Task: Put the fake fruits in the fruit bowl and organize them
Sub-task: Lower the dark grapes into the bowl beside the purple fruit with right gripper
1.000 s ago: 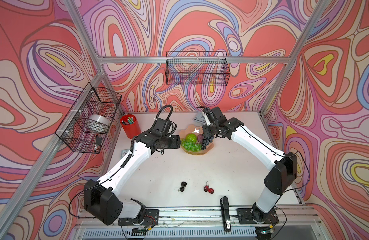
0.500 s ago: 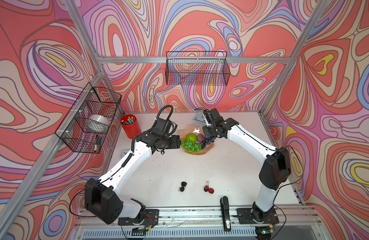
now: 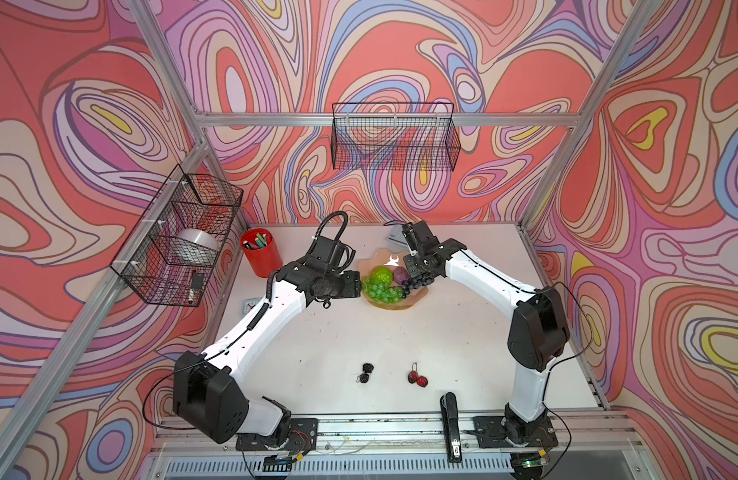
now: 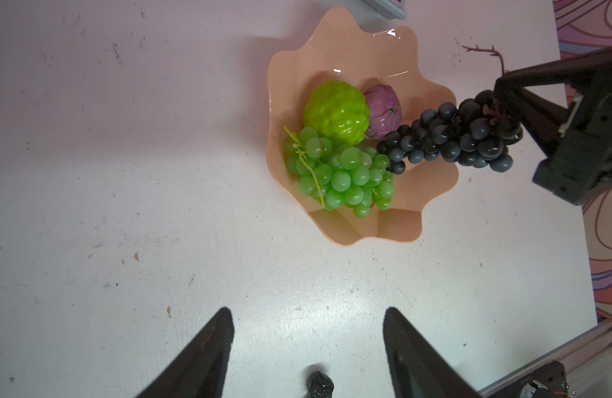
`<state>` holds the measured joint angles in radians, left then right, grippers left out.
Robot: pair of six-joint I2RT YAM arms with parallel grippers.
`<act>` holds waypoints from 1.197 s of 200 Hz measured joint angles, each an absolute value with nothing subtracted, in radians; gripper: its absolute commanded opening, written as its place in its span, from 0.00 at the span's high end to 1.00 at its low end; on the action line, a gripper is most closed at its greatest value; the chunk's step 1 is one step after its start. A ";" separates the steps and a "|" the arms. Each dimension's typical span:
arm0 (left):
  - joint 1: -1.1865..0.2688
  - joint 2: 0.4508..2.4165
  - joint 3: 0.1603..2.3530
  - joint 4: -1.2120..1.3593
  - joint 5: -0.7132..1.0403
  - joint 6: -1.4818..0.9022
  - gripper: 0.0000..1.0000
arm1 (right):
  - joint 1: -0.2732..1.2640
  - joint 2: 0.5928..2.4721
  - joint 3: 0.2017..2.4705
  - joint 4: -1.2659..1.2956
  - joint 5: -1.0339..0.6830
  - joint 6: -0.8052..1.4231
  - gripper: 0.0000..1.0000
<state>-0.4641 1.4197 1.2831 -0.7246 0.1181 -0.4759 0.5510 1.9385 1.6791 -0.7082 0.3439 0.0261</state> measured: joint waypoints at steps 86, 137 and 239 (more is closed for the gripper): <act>-0.463 1.423 1.290 -0.745 0.107 -0.474 0.28 | 0.551 2.072 1.822 -0.675 0.347 -0.034 1.00; -0.459 1.428 1.290 -0.746 0.108 -0.465 0.27 | 0.551 2.154 1.906 -0.673 0.307 -0.036 1.00; -0.451 1.433 1.290 -0.752 0.112 -0.456 0.27 | 0.583 2.234 1.991 -0.672 0.270 -0.067 1.00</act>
